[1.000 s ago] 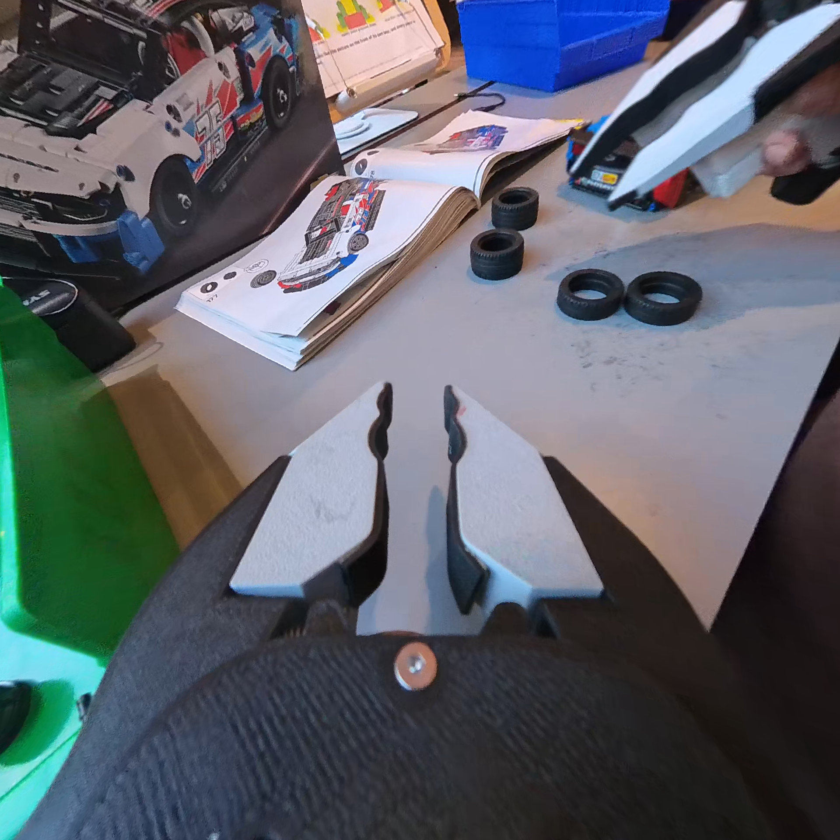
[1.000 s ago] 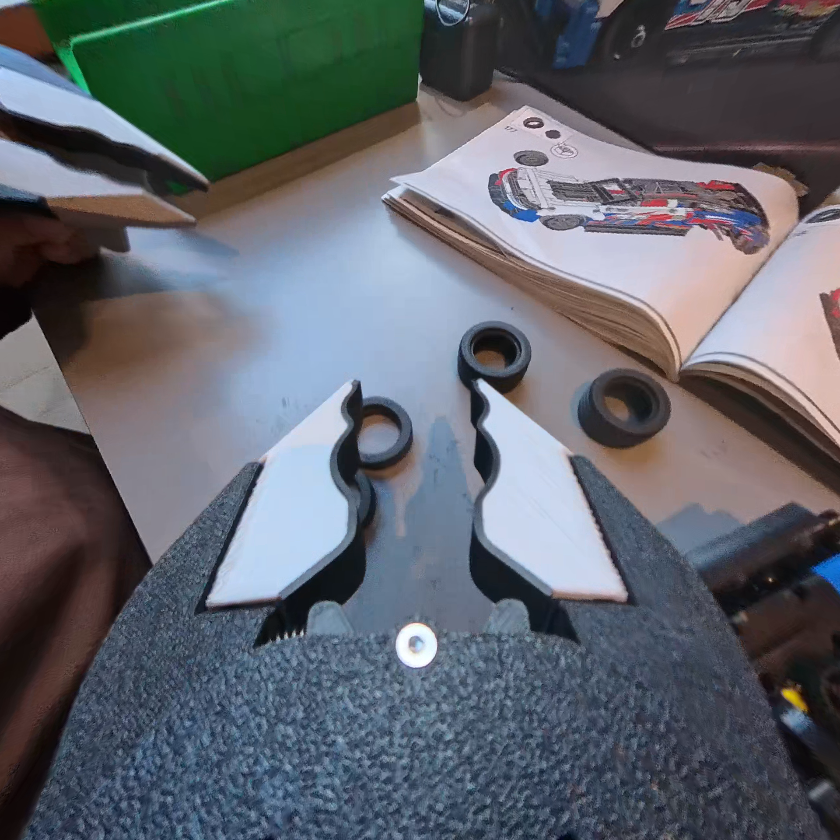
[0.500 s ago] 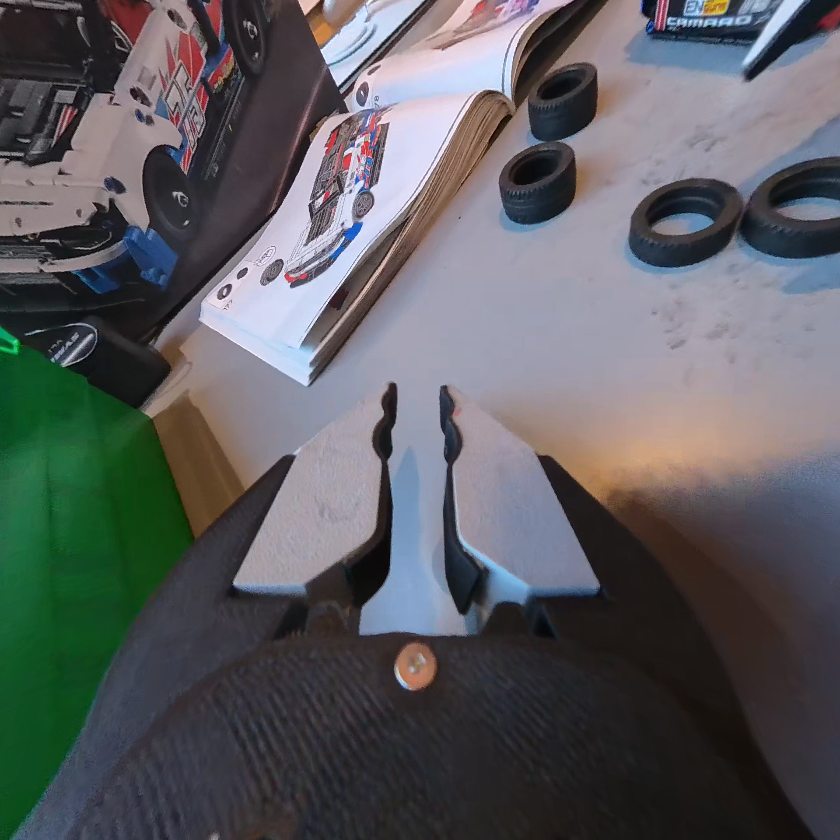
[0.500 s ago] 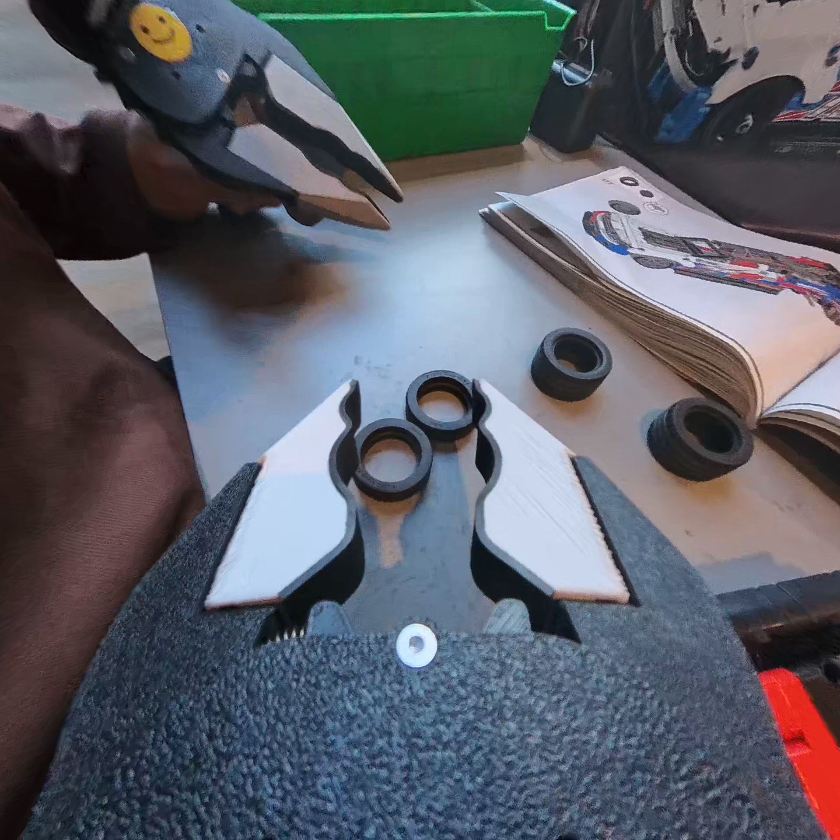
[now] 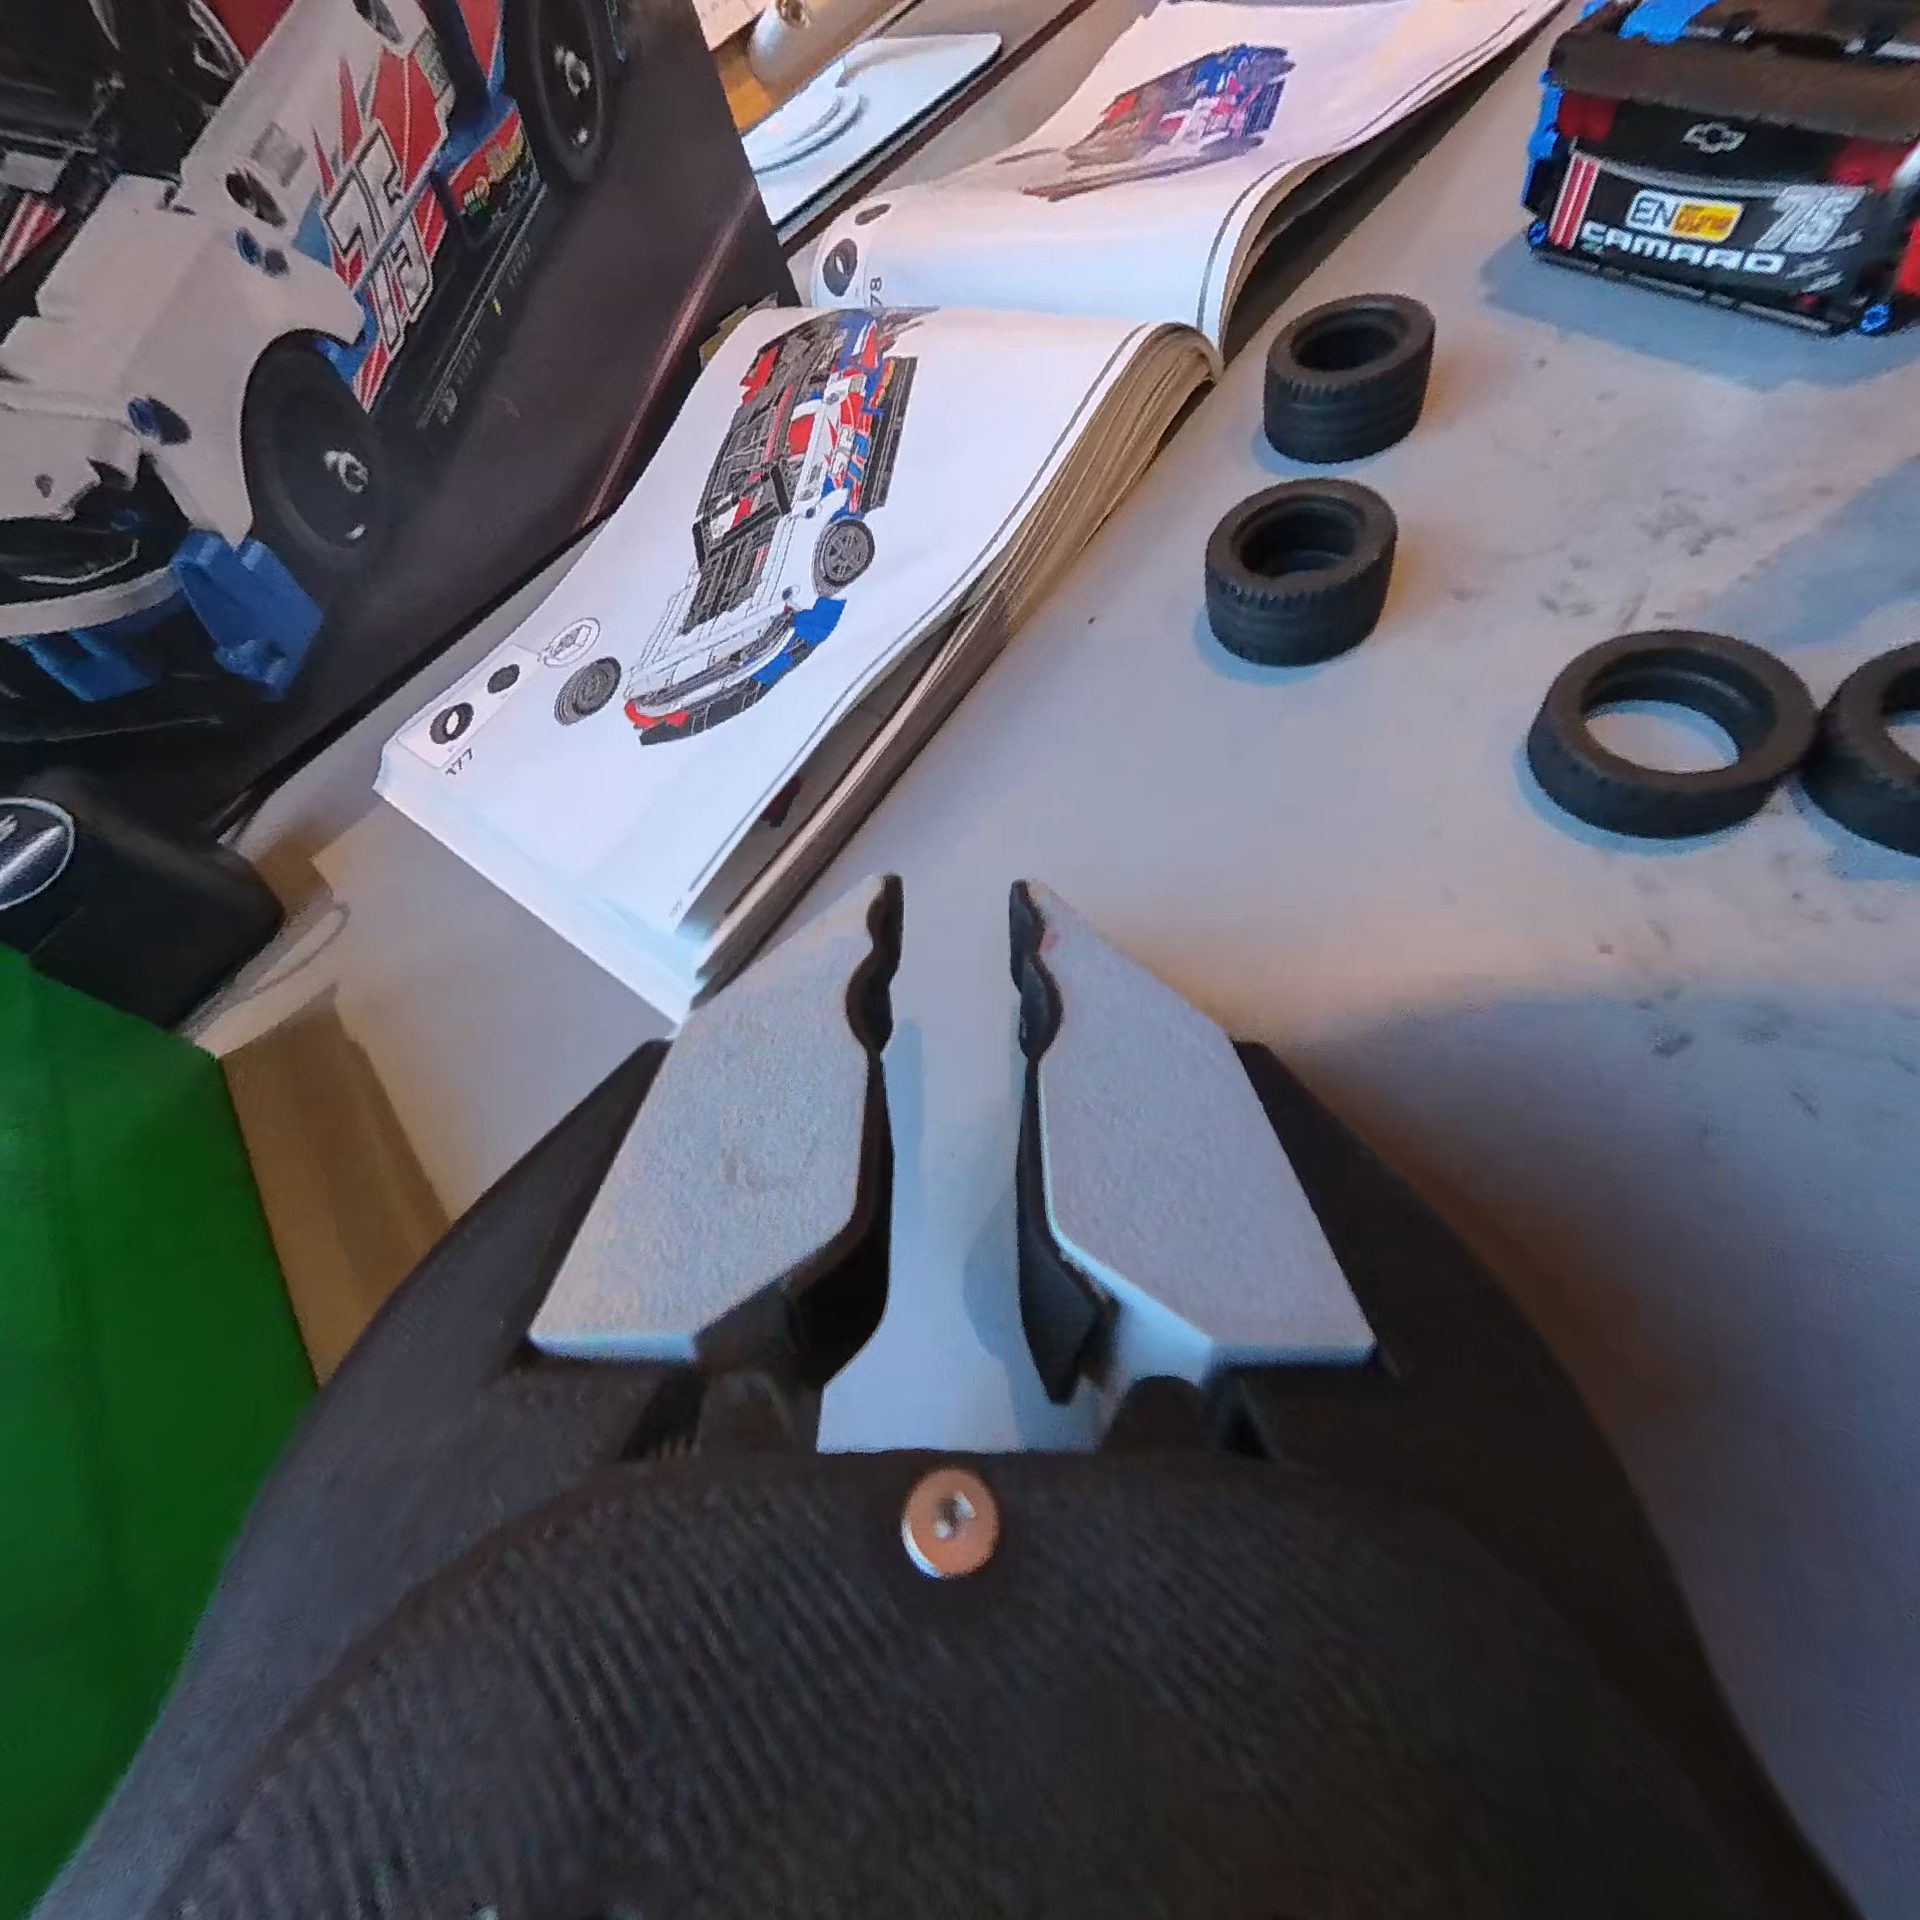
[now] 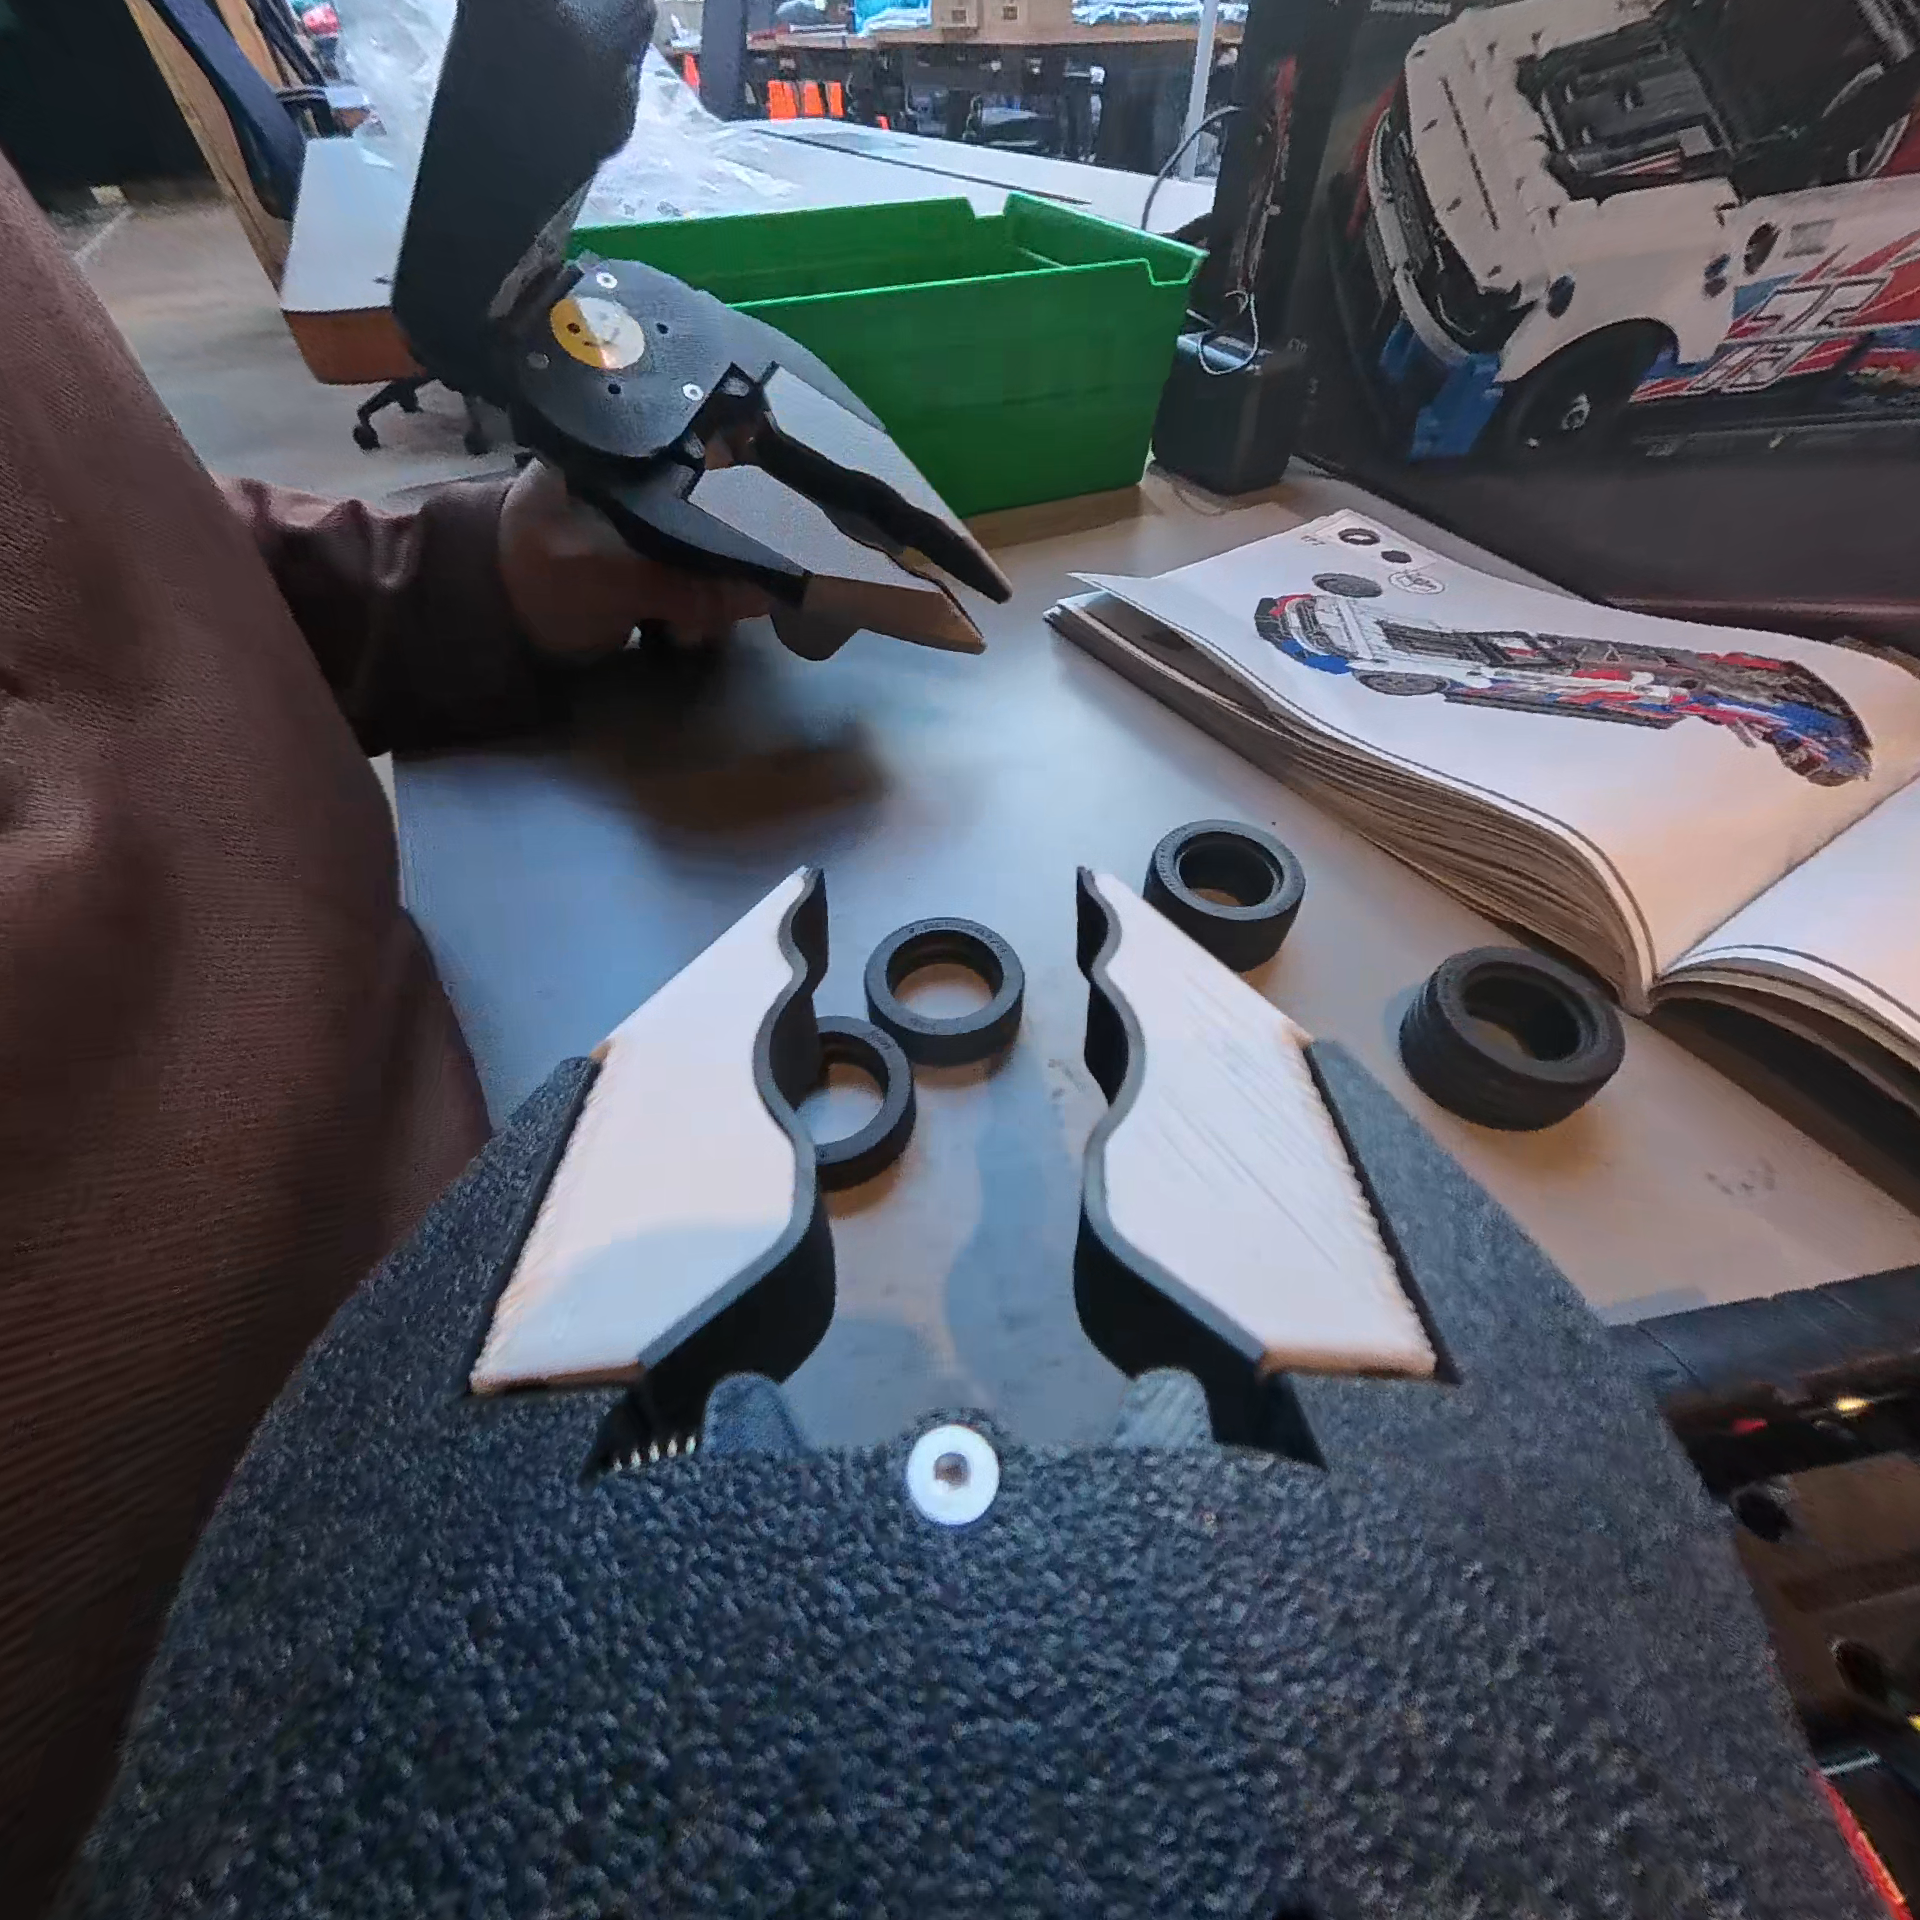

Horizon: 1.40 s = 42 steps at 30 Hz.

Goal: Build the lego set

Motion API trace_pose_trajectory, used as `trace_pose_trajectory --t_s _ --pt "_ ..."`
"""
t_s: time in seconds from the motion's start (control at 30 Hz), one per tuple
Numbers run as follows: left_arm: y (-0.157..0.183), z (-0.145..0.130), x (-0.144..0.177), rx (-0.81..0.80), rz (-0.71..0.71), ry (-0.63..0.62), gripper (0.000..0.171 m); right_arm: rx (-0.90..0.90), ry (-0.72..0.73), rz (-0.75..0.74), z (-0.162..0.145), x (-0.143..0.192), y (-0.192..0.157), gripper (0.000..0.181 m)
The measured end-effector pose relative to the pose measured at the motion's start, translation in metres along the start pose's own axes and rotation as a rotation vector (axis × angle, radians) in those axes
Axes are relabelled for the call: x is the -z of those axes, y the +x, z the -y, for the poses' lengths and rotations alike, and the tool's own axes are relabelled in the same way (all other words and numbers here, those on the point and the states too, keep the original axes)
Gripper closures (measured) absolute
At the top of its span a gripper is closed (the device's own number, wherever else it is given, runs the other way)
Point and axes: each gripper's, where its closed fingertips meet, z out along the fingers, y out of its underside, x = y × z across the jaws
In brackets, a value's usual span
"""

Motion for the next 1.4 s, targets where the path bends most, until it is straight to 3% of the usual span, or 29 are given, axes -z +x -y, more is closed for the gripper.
trace_pose_trajectory --t_s 0.37,0.57,1.4 --pt "-0.004 0.020 -0.004 0.074 -0.118 0.120 0.158 -0.067 -0.038 -0.043 -0.005 -0.008 0.018 0.147" --pt "-0.009 0.026 0.004 0.102 -0.110 0.186 0.161 -0.070 -0.079 -0.054 -0.010 -0.013 0.021 0.145" --pt "-0.009 0.024 0.001 0.110 -0.112 0.169 0.160 -0.088 -0.051 -0.060 -0.006 -0.010 0.025 0.143"
